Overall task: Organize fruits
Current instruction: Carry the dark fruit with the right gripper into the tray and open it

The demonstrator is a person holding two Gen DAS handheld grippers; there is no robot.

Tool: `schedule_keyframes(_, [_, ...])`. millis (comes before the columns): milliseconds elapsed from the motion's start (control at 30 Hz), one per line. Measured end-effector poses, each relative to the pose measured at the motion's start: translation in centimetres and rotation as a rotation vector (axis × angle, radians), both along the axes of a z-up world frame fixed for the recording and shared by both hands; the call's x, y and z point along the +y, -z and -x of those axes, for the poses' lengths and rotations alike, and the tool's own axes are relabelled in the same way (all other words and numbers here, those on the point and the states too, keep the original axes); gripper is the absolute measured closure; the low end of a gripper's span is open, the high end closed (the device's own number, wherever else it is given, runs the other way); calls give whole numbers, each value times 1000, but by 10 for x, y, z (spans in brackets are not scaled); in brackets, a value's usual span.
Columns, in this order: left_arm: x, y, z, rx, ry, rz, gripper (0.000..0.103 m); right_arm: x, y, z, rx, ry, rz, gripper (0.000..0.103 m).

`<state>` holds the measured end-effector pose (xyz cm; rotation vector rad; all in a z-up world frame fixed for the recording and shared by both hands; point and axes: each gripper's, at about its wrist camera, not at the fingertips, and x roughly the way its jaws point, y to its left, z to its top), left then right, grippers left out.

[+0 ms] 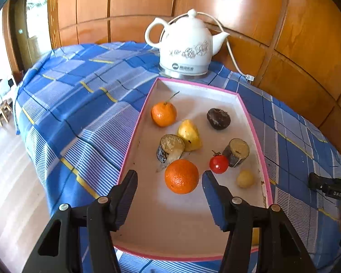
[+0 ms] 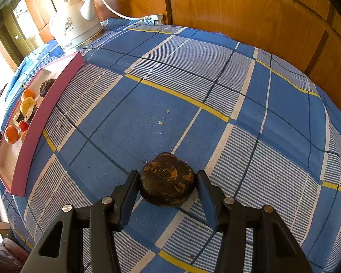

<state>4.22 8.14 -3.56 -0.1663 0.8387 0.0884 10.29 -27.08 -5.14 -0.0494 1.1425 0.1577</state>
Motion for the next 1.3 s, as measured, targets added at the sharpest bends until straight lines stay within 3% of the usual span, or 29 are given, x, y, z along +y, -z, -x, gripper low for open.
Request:
schedule_keyframes(500, [-12,-18,16,-60,42,-50,43,2,0,0,-4,13,18,51])
schedule_keyframes(1000, [-2,-14,23,-51,31,-24,43,5,5,0,3,39,65,53])
schedule_keyframes(1167, [3,-15,24,-61,20,-31,43,21,-12,3,-34,19,18,53])
schedule_keyframes(1300, [8,-15,25,-70,0,-34,43,61,-24,2,-49,-71,-54,53])
